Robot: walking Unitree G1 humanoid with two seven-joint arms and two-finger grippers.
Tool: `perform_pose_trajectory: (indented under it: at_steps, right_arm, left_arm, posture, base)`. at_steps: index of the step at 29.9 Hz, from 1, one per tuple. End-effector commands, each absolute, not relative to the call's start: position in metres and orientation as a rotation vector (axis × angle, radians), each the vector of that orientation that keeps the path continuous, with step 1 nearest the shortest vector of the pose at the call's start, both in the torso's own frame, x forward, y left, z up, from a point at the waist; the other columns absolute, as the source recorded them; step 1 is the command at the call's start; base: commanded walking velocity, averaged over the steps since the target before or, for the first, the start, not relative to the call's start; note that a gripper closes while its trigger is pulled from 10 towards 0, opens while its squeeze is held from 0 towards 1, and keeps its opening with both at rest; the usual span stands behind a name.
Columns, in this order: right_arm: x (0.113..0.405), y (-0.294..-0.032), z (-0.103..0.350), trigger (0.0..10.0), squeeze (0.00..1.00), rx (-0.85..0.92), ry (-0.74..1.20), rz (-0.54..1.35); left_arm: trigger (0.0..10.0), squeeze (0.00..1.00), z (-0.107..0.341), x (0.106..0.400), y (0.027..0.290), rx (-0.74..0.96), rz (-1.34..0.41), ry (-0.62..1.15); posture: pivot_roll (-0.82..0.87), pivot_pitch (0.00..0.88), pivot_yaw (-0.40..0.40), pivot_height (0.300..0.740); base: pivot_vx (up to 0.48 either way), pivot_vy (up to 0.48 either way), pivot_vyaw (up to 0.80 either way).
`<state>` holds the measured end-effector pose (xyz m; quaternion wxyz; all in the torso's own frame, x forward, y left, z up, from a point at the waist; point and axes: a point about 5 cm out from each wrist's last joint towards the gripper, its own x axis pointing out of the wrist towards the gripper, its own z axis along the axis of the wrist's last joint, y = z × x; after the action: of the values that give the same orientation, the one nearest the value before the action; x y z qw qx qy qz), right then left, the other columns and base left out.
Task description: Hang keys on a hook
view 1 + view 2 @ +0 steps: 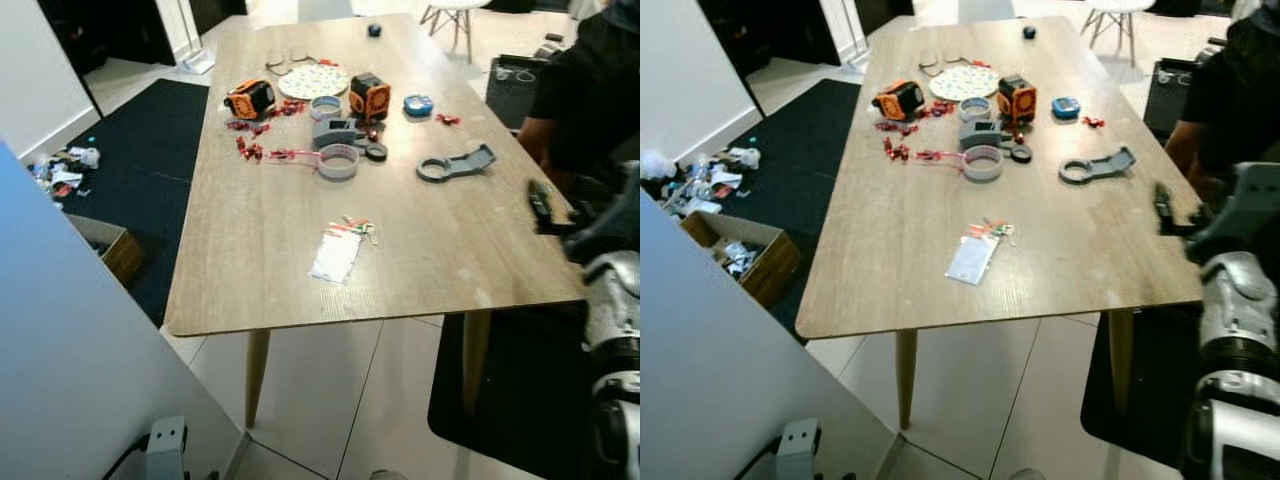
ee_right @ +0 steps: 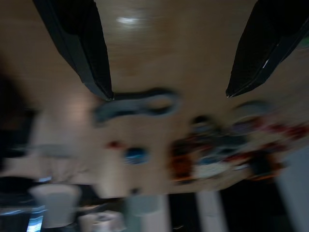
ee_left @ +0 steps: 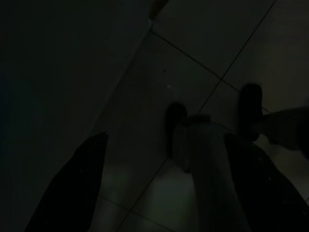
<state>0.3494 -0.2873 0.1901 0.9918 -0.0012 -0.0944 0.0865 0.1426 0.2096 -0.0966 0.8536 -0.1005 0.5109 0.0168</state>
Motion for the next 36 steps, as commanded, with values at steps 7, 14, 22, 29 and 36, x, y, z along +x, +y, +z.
perform_pose_trajectory:
  at_steps: [7,14,22,29,36]
  right_arm:
    - [0.351,-0.245,0.144,10.0,0.00,-0.024,-0.014,0.333]
    - [0.351,-0.221,0.133,10.0,0.00,0.013,0.019,0.408]
    - [0.355,-0.219,0.145,10.0,0.00,0.024,-0.011,0.432]
    - [0.357,-0.216,0.148,10.0,0.00,0.023,-0.024,0.440]
    - [0.358,-0.203,0.154,10.0,0.00,0.019,-0.050,0.474]
  left_arm:
    - [10.0,0.00,-0.100,0.131,0.218,-0.193,0.056,1.114]
    - [10.0,0.00,-0.099,0.129,0.217,-0.185,-0.012,1.107]
    - [10.0,0.00,-0.100,0.126,0.215,-0.223,-0.030,1.109]
    - [10.0,0.00,-0.100,0.125,0.215,-0.217,-0.030,1.115]
    - [10.0,0.00,-0.101,0.125,0.215,-0.202,-0.021,1.118]
  posture:
    - [-0.14,0.100,0.100,0.740]
    - [-0.13,0.107,0.108,0.740]
    - [-0.13,0.111,0.108,0.740]
    - [-0.13,0.111,0.108,0.740]
    - [-0.14,0.103,0.106,0.740]
  base:
    - [0.000,0.000,0.00]
    - [0.000,0.000,0.00]
    - [0.000,-0.374,0.00]
    - [0.000,-0.413,0.00]
    - [0.000,-0.035,0.00]
